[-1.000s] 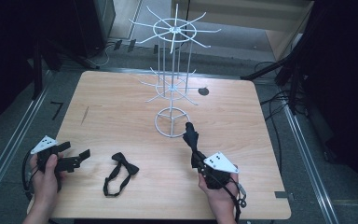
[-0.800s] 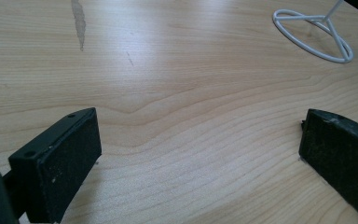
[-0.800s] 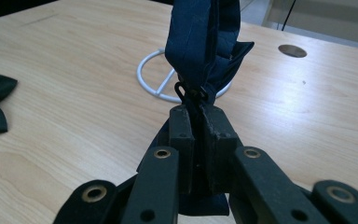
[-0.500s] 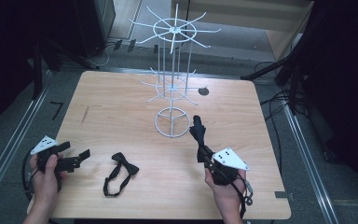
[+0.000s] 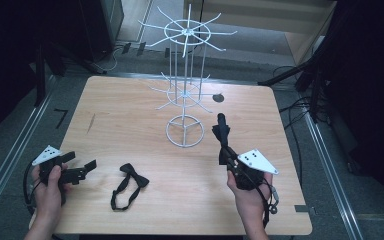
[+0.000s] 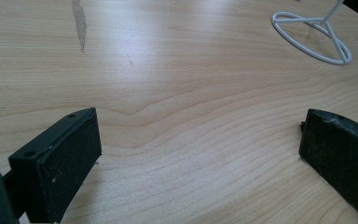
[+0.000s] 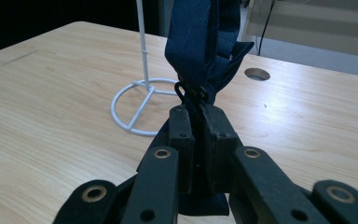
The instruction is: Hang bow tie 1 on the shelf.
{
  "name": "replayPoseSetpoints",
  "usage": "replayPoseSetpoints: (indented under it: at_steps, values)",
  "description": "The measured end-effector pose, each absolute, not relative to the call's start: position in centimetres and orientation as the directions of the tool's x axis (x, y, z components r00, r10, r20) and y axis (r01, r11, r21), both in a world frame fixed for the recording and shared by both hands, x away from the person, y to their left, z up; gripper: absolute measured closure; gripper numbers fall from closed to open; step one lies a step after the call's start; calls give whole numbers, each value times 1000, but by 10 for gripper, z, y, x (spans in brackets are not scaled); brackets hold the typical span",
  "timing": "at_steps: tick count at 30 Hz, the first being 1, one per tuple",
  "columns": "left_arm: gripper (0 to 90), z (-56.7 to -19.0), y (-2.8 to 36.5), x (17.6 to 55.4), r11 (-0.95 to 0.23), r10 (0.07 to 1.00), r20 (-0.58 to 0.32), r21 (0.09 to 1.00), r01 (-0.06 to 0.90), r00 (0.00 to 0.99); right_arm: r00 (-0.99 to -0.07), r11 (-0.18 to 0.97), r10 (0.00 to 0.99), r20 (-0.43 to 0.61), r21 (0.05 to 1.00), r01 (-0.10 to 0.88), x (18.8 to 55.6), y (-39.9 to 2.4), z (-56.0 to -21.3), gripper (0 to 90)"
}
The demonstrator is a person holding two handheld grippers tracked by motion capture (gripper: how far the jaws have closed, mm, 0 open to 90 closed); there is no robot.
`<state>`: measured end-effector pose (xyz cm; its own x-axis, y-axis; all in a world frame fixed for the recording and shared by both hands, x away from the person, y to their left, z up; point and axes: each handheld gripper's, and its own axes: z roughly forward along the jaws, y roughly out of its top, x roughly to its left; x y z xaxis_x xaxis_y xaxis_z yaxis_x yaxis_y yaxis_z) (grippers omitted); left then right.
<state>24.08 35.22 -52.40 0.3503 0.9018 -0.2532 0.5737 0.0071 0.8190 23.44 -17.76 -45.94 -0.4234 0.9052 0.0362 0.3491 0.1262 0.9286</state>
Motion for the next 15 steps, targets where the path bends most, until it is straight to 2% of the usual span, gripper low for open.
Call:
replayPoseSetpoints:
  at_steps: [15]
  values:
    - [0,-524,352,241,7,903,-252,818,575,348,-402,79,913,68,938,337,244,-177,-446,846]
